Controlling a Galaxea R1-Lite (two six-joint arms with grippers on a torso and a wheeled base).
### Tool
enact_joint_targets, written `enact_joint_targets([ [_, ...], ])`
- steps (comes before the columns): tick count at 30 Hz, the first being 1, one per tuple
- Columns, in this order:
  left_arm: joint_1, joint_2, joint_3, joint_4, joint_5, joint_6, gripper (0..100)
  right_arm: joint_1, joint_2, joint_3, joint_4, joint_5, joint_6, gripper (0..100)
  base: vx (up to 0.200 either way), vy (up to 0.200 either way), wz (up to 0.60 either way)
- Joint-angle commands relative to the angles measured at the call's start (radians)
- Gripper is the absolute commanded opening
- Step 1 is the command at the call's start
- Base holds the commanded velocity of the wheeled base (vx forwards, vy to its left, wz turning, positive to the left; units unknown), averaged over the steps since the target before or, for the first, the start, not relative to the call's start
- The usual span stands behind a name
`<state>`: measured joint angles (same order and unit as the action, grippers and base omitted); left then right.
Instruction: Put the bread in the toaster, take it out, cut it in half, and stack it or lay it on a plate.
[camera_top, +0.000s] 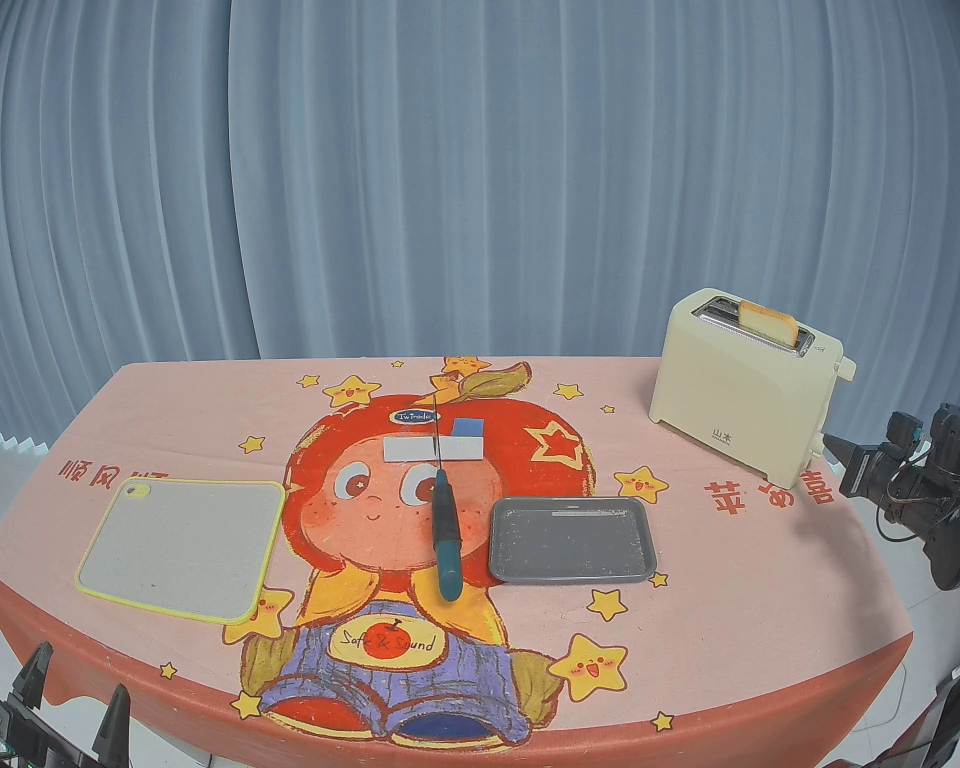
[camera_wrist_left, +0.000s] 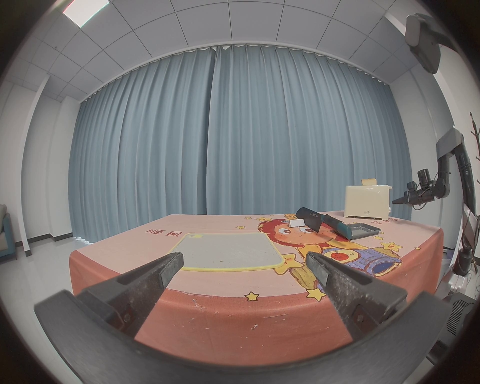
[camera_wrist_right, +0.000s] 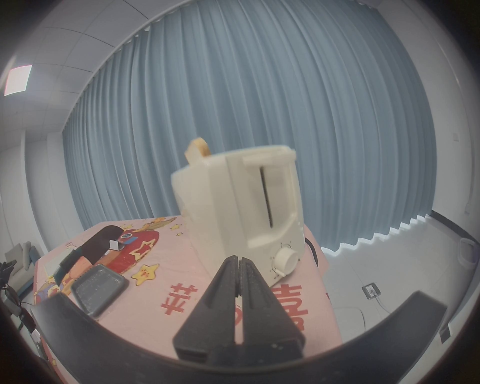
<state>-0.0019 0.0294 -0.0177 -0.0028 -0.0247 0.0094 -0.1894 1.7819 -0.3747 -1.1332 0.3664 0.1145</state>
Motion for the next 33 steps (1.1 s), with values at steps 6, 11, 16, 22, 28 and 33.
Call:
enact_joint_targets([
  [6,0.0,0.0,0.018,0.0,0.0,0.0,100,0.025,-0.179,0.002,0.001,0.0,-0.001,0,0.0,0.0,0.0],
  [11,0.0,0.001,0.018,0.0,0.0,0.0,100,0.044,-0.24,0.0,0.009,0.0,-0.001,100,0.0,0.0,0.0],
  [16,0.0,0.0,0.018,0.0,0.0,0.0,100,0.05,-0.283,0.005,0.09,0.002,-0.001,100,0.0,0.0,0.0],
  [22,0.0,0.0,0.018,0.0,0.0,0.0,100,0.062,-0.292,0.011,0.085,0.0,-0.002,100,0.0,0.0,0.0],
  [28,0.0,0.001,0.018,0.0,0.0,0.0,100,0.056,-0.308,0.046,0.072,-0.004,0.001,100,0.0,0.0,0.0],
  [33,0.0,0.001,0.018,0.0,0.0,0.0,100,0.056,-0.345,0.068,0.069,-0.012,0.001,100,0.0,0.0,0.0],
])
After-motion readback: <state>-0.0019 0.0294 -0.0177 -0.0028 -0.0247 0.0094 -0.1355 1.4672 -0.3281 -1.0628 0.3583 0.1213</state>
